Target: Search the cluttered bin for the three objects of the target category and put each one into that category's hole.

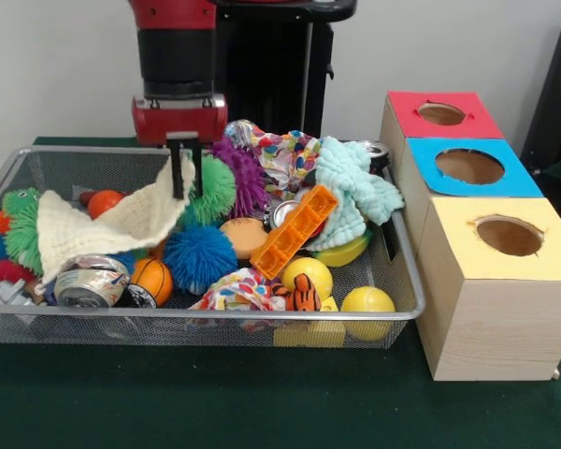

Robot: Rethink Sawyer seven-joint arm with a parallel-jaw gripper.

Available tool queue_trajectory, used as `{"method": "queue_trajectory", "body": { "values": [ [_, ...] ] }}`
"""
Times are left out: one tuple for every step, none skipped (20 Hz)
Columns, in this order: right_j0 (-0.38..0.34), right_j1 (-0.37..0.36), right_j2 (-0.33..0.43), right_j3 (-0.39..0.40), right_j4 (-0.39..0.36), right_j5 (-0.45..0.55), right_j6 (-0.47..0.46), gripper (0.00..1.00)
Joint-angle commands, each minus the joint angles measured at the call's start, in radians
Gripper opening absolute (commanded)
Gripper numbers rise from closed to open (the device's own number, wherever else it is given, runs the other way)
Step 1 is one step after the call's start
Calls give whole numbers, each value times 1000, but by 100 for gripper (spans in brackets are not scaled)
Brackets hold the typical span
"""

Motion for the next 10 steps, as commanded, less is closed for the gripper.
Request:
{"method": "queue_trajectory", "body": {
  "values": [
    [-93,-321,130,161,194,280,-174,0],
    [-109,-366,146,174,230,317,-209,0],
    [-125,-409,162,182,265,352,-244,0],
    [-133,-441,172,183,291,386,-270,0],
    [-142,-473,182,184,316,420,-296,0],
    [-151,-505,192,185,342,455,-323,0],
    [-158,-525,202,183,359,481,-339,0],
    [-165,-540,212,181,371,502,-351,0],
    [-172,-556,221,179,383,522,-363,0],
    [-177,-565,230,177,390,536,-369,0]
  ]
}}
